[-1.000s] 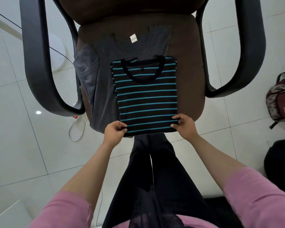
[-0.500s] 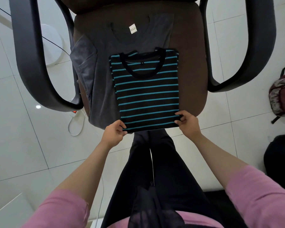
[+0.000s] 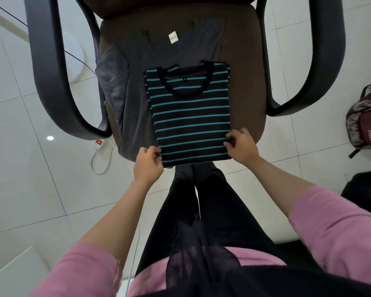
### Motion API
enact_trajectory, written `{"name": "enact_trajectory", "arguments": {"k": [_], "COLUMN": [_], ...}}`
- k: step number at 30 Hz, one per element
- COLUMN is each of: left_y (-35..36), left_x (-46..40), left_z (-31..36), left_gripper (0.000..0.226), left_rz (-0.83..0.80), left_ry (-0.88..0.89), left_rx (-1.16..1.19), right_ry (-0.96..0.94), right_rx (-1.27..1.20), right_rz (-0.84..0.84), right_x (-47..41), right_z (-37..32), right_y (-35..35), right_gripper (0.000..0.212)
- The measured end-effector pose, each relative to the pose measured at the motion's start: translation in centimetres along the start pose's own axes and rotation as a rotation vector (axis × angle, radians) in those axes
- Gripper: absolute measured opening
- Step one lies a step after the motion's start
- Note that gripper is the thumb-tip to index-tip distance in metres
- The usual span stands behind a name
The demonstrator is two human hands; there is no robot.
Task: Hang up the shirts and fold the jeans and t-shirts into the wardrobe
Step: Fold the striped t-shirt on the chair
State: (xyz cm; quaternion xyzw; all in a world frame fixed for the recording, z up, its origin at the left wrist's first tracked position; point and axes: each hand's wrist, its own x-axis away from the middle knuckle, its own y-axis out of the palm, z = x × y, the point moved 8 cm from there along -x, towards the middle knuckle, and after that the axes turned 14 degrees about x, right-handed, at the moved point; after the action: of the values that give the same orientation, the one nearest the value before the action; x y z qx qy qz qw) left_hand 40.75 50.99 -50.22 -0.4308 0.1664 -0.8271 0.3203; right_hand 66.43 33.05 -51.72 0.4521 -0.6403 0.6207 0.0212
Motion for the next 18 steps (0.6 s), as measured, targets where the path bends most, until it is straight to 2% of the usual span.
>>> {"name": "enact_trajectory", "arguments": {"k": [4, 9, 14, 18], "left_y": [-1.6, 1.3, 4.0, 4.7], "left_x": [-2.2, -7.7, -13.8, -14.8], "left_z": [5.4, 10.6, 9.9, 8.7], "left_gripper": [0.038, 0.056, 0.066, 0.069], "left_rz": [0.188, 0.196, 0.183, 0.230], "left_ry": [0.137, 0.395, 0.393, 0.396], "left_rx": [0.028, -0.169, -0.399, -0.432], "right_ry": [-0.109, -0.198, -0.153, -0.136], "right_rx": [0.066, 0.168, 0.228, 0.298], "right_rz": [0.229, 0.290, 0.324, 0.344], "right_x": [-2.0, -7.2, -12.4, -13.8], "right_z": [-3.9, -8.9, -7.8, -5.9], "right_y": [-3.4, -4.4, -3.3, -1.9], "right_gripper": [0.041, 0.058, 0.066, 0.069]}}
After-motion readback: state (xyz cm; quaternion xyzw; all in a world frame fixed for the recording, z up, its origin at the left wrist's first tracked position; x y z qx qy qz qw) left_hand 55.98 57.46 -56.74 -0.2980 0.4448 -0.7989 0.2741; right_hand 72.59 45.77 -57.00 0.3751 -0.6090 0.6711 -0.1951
